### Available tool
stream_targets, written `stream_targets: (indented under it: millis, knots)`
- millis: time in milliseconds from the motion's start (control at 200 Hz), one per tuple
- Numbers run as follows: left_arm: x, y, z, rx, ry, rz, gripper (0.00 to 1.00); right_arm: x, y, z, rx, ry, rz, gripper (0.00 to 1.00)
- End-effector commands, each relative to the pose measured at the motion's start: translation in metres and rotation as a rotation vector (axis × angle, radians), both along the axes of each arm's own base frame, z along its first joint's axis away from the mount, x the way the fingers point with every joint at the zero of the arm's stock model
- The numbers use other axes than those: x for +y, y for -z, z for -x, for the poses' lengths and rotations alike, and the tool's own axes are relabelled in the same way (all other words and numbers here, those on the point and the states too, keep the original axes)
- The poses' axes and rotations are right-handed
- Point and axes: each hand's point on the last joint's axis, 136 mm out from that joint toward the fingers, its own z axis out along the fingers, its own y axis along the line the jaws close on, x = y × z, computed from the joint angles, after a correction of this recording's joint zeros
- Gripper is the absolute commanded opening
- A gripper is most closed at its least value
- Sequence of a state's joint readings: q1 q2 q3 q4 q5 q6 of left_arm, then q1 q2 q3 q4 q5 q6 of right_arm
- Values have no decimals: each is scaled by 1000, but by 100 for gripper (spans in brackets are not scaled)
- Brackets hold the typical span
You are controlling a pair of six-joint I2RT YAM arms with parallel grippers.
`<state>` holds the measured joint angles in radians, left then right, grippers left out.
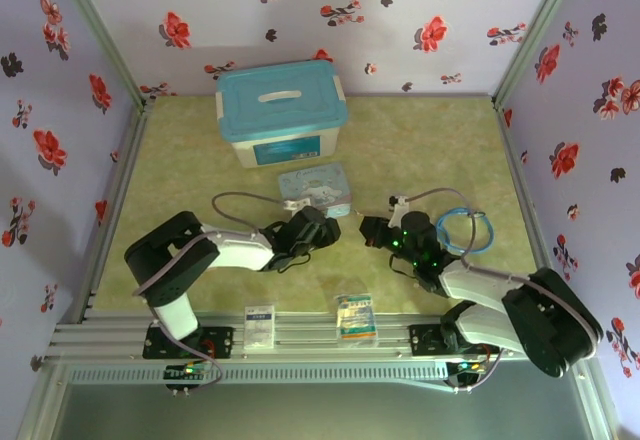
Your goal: Unlock a padlock with a key
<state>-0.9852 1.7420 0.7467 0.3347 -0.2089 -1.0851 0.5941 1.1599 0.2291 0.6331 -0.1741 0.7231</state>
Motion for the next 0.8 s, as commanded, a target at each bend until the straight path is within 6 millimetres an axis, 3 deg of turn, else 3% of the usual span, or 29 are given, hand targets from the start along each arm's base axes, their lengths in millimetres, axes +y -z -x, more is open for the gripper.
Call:
stream_targets:
  millis: [0, 300, 795]
  knots:
    - [8, 27, 2, 18, 8, -116, 55, -15, 18, 4, 29, 37, 80, 0]
    - [6, 33, 5, 16, -10, -85, 33, -14, 25, 6, 54, 39, 74, 0]
    - [1, 29, 7, 5, 2, -50, 17, 19, 34, 25, 147, -67, 14, 0]
